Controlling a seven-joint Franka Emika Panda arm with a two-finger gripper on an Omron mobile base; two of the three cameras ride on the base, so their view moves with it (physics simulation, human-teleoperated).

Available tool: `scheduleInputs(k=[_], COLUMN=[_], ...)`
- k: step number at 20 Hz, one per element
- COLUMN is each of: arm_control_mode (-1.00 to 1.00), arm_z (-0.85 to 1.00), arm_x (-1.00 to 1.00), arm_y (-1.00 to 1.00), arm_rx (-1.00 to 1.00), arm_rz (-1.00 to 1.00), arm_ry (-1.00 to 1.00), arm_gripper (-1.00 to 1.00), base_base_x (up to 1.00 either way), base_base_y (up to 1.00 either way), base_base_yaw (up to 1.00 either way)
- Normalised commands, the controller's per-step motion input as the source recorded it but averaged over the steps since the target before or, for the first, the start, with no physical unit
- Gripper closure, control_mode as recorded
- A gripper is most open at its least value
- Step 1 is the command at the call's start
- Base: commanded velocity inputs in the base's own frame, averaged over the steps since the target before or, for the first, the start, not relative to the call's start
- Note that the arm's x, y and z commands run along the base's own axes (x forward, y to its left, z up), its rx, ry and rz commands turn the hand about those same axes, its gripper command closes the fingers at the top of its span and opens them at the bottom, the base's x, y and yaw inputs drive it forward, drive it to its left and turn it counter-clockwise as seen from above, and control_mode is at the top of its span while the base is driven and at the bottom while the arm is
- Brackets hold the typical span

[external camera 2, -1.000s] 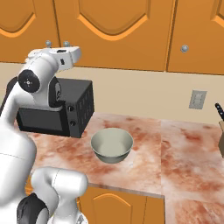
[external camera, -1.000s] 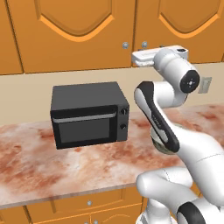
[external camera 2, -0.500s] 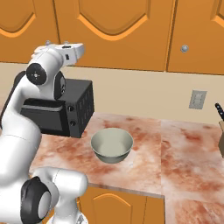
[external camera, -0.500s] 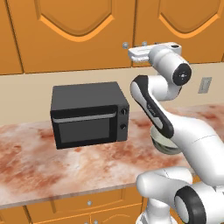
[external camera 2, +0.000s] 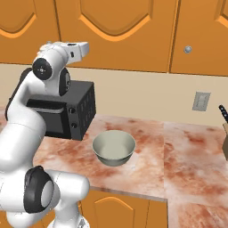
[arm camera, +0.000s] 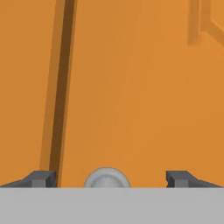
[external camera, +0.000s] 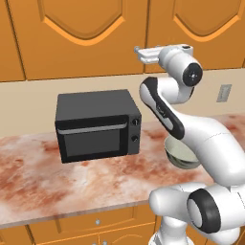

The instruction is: Open the cabinet. Pick the tangerine and mango from the cabinet and place them into the bowl. Then close the cabinet.

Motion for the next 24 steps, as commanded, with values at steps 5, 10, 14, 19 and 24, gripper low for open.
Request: scheduleInputs(k=[5, 10, 14, 19, 24], arm_control_mode=[-1.00, -1.00, -1.00, -1.00, -1.00], arm_z=[-0.23, -0.06, 0.00, 0.00, 0.16], arm_x=[0.87, 0.25, 0.00, -0.04, -0.39], arm_y=[0.05, 0.06, 0.00, -0.04, -0.38], arm_rx=[0.00, 0.00, 0.00, 0.00, 0.00], arm_rz=[0.00, 0.00, 0.00, 0.00, 0.00], arm_ry=[0.06, 0.01, 0.00, 0.00, 0.00], arm_gripper=[-1.00, 1.00, 1.00, 1.00, 1.00], base_base_x=[0.00, 0.00, 0.00, 0.00, 0.00], base_base_y=[0.00, 0.00, 0.00, 0.00, 0.00], base_base_yaw=[0.00, 0.00, 0.00, 0.00, 0.00])
